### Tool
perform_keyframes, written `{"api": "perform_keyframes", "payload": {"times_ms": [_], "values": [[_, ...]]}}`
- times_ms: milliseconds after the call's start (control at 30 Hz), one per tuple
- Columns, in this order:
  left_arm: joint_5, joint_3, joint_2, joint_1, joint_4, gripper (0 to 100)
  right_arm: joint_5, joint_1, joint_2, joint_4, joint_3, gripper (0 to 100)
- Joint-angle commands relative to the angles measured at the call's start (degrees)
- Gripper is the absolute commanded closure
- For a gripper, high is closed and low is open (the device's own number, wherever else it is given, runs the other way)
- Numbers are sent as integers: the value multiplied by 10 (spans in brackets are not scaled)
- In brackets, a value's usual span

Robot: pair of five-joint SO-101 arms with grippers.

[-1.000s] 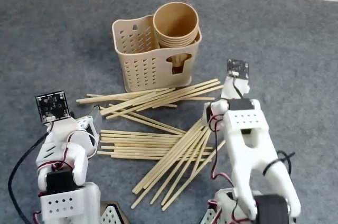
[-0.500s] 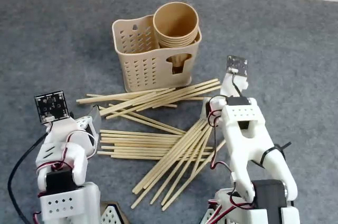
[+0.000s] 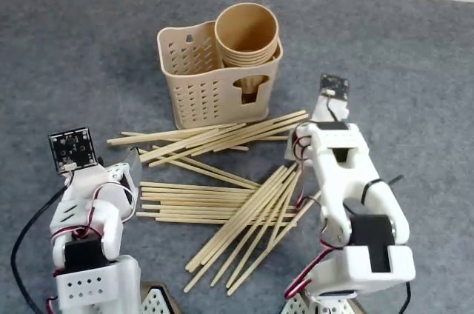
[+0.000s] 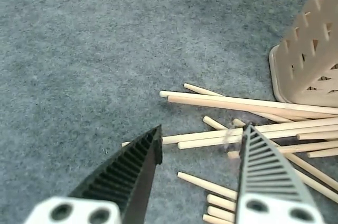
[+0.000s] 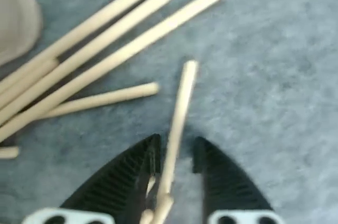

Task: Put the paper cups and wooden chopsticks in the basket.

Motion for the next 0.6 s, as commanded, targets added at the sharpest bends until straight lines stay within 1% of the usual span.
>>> {"api": "perform_keyframes", "payload": {"times_ms": [0, 133, 267, 567], "values": [[-4, -6, -7, -2, -9, 766, -3, 6, -3, -7, -36, 992], [-4, -5, -7, -2, -9, 766, -3, 27, -25, 33, -37, 993], [-4, -5, -7, -2, -9, 766, -3, 48, -61, 52, -36, 993], [-4, -6, -7, -2, -9, 766, -3, 50, -168, 138, -35, 993]]}}
